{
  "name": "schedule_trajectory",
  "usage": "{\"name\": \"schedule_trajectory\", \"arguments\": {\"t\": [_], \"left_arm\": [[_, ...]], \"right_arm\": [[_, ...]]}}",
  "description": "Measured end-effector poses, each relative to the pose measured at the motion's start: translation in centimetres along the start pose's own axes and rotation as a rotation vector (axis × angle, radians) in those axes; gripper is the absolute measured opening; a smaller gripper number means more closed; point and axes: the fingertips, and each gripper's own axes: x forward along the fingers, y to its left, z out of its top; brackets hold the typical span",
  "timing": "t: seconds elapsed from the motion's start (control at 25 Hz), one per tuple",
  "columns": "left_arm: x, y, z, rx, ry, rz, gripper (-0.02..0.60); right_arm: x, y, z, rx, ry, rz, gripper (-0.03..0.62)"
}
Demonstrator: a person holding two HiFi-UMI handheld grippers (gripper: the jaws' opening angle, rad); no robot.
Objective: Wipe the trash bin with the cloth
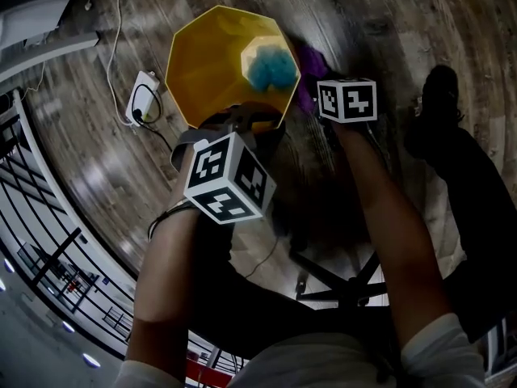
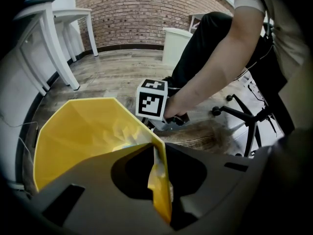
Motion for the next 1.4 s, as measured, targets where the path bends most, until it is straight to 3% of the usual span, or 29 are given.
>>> {"name": "schedule_trajectory", "arguments": {"t": [0.32, 0.64, 1.08, 1.16, 1.28, 1.4], "left_arm": [[-0.1, -0.1, 0.2, -0.009, -0.008, 0.001, 0.028], [0.0, -0.1, 0.2, -0.055, -0.025, -0.008, 0.028], [1.1, 2.0, 2.7, -0.233, -0.106, 0.03, 0.031], [1.1, 1.6, 2.4, -0.23, -0.091, 0.019, 0.045], [0.9, 0.8, 1.5, -0.197, -0.061, -0.005, 0.127], [0.1, 0.8, 0.6, -0.165, -0.032, 0.017, 0.152]], "right_arm": [[3.8, -2.0, -1.3, -0.047, 0.115, -0.038, 0.114], [3.8, -2.6, -1.3, -0.063, 0.127, -0.056, 0.114], [-5.0, -0.7, 0.2, 0.058, -0.044, -0.023, 0.114], [-6.6, 0.0, 0.9, 0.067, -0.08, -0.012, 0.114], [-9.1, 1.3, 2.1, 0.083, -0.139, 0.014, 0.114], [-11.7, 2.9, 3.1, 0.101, -0.189, 0.043, 0.114]]}}
